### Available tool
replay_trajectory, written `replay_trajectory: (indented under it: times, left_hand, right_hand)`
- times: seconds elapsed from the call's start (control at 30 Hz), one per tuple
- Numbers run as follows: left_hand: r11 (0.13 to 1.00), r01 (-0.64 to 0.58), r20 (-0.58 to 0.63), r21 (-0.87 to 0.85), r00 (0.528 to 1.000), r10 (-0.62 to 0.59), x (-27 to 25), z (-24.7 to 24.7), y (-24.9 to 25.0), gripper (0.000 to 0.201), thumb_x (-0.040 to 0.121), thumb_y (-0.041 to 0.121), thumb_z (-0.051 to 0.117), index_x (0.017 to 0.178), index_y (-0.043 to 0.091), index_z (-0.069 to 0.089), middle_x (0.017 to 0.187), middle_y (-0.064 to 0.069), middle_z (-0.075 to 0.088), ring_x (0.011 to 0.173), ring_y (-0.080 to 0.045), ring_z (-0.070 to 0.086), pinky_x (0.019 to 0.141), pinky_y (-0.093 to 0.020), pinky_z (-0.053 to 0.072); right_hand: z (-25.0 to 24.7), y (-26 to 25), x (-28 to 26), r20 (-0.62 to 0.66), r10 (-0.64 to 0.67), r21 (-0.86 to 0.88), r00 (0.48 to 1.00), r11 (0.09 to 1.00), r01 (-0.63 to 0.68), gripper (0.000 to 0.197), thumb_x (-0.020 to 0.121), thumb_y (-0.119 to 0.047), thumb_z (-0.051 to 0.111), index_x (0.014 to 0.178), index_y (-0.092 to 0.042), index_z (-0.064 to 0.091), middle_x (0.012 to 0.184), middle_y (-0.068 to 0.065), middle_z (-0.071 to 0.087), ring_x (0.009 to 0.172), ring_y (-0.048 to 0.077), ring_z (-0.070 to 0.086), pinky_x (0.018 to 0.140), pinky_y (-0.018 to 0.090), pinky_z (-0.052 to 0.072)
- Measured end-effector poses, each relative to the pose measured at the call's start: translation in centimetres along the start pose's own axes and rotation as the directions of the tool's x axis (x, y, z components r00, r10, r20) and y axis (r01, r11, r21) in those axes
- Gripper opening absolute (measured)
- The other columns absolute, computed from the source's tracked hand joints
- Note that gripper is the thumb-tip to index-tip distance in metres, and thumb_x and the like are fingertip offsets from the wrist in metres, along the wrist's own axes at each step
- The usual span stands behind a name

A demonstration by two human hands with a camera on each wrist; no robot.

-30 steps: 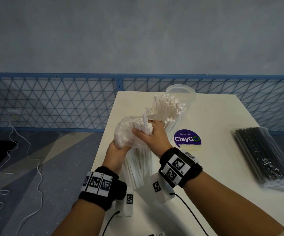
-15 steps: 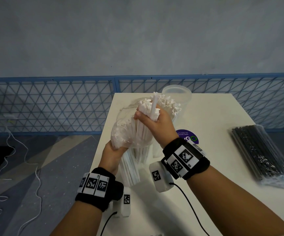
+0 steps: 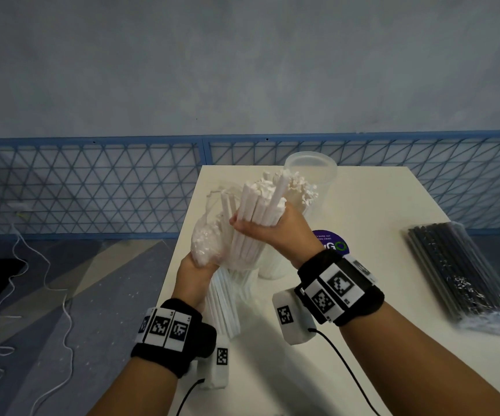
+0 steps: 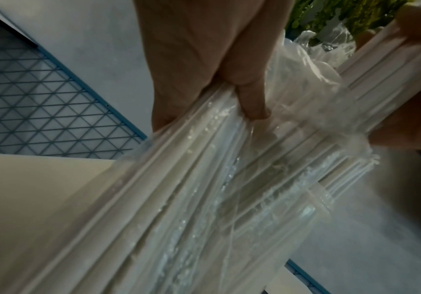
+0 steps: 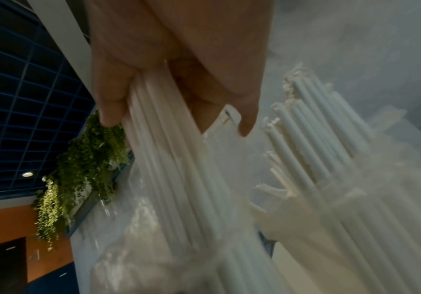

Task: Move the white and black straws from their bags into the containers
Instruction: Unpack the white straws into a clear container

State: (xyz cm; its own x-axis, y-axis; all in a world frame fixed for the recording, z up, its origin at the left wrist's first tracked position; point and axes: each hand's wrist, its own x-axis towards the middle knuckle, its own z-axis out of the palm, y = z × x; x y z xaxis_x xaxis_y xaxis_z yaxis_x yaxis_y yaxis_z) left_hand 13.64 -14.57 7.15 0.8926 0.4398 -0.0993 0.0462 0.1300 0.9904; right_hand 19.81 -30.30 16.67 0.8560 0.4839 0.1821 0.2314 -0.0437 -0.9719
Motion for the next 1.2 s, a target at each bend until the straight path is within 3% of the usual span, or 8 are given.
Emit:
replay_trajectory:
  times: [0.2, 0.37, 0.47, 0.63, 0.8, 0.97, 1.1, 1.2]
  left_hand:
    - [0.999, 0.016, -0.006, 0.033, 1.0, -0.016, 0.3, 0.6, -0.4, 0.044, 0.07, 0.024, 0.077, 0.111, 0.015, 0.065, 0.106, -0.007, 0.071, 0.104, -0.025, 0.065, 0.086, -0.039, 0.053]
    - [0.999, 0.031, 0.004, -0.027, 1.0, -0.031, 0.3, 0.8, 0.2, 0.073, 0.054, 0.044, 0.077, 0.116, 0.009, 0.062, 0.109, -0.014, 0.07, 0.106, -0.031, 0.064, 0.095, -0.056, 0.048]
    - [0.997, 0.058, 0.03, -0.047, 0.998, -0.056, 0.5, 1.0, 0.1, 0.069, 0.059, 0.04, 0.079, 0.117, 0.008, 0.062, 0.111, -0.014, 0.069, 0.109, -0.031, 0.063, 0.099, -0.057, 0.046]
    - [0.983, 0.162, -0.051, -0.081, 0.985, -0.166, 0.4, -0.2, -1.7, 0.068, 0.045, 0.044, 0.085, 0.103, 0.012, 0.069, 0.105, -0.013, 0.072, 0.105, -0.034, 0.065, 0.095, -0.06, 0.047]
    - [0.977, 0.149, -0.035, -0.152, 0.987, -0.156, 0.0, -1.1, -1.7, 0.02, 0.08, 0.014, 0.071, 0.099, 0.014, 0.067, 0.099, -0.01, 0.072, 0.095, -0.028, 0.069, 0.089, -0.049, 0.053]
    - [0.992, 0.028, -0.034, -0.122, 0.999, -0.033, 0.0, -0.8, -0.7, 0.068, 0.057, 0.029, 0.085, 0.118, 0.007, 0.062, 0.107, -0.012, 0.07, 0.101, -0.028, 0.067, 0.09, -0.048, 0.052]
    - [0.993, 0.004, -0.041, -0.119, 0.999, -0.009, 0.1, -1.1, -0.5, 0.06, 0.062, 0.028, 0.08, 0.117, 0.011, 0.063, 0.11, -0.01, 0.07, 0.105, -0.028, 0.066, 0.092, -0.048, 0.051]
    - [0.985, 0.0, -0.095, -0.17, 0.995, -0.016, 0.5, -1.3, -0.9, 0.076, 0.052, 0.043, 0.086, 0.119, 0.017, 0.062, 0.115, -0.008, 0.069, 0.11, -0.028, 0.063, 0.099, -0.053, 0.046]
  right_hand:
    - [1.3, 3.0, -1.8, 0.122, 0.134, -0.122, 0.983, 0.985, -0.119, 0.035, 0.074, -0.018, 0.076, 0.107, -0.011, 0.068, 0.107, 0.005, 0.071, 0.101, 0.016, 0.065, 0.094, 0.035, 0.051]
    - [0.6, 1.9, -1.5, 0.108, 0.102, 0.028, 0.989, 0.994, -0.106, 0.033, 0.081, -0.013, 0.07, 0.113, -0.007, 0.065, 0.111, 0.005, 0.069, 0.104, 0.014, 0.064, 0.09, 0.024, 0.052]
    - [0.1, 0.7, -0.9, 0.08, 0.063, 0.114, 0.995, 0.991, -0.071, 0.028, 0.08, -0.012, 0.071, 0.107, -0.01, 0.064, 0.103, 0.005, 0.068, 0.1, 0.019, 0.064, 0.089, 0.03, 0.052]
    - [-1.7, -2.2, 0.2, -0.127, -0.053, 0.349, 0.991, 0.932, 0.095, 0.009, 0.081, -0.012, 0.067, 0.086, -0.019, 0.062, 0.076, -0.007, 0.069, 0.091, 0.024, 0.067, 0.088, 0.038, 0.053]
    - [-3.0, -2.7, 2.0, -0.308, 0.084, 0.59, 0.948, 0.798, 0.121, 0.003, 0.087, -0.011, 0.06, 0.088, -0.014, 0.059, 0.066, -0.007, 0.067, 0.078, 0.016, 0.067, 0.078, 0.035, 0.056]
    - [-2.9, -1.4, 2.8, -0.438, 0.229, 0.681, 0.869, 0.716, 0.155, 0.011, 0.082, 0.0, 0.064, 0.079, -0.01, 0.061, 0.061, -0.002, 0.067, 0.065, 0.013, 0.066, 0.065, 0.025, 0.056]
    - [-3.4, -1.1, 3.5, -0.49, 0.267, 0.688, 0.83, 0.703, 0.18, 0.016, 0.08, 0.003, 0.065, 0.085, -0.01, 0.058, 0.076, 0.007, 0.062, 0.066, 0.013, 0.064, 0.067, 0.025, 0.056]
    - [-4.1, -1.5, 4.1, -0.555, 0.273, 0.679, 0.785, 0.694, 0.239, 0.017, 0.08, 0.005, 0.064, 0.088, -0.009, 0.057, 0.076, 0.009, 0.061, 0.062, 0.013, 0.063, 0.062, 0.023, 0.054]
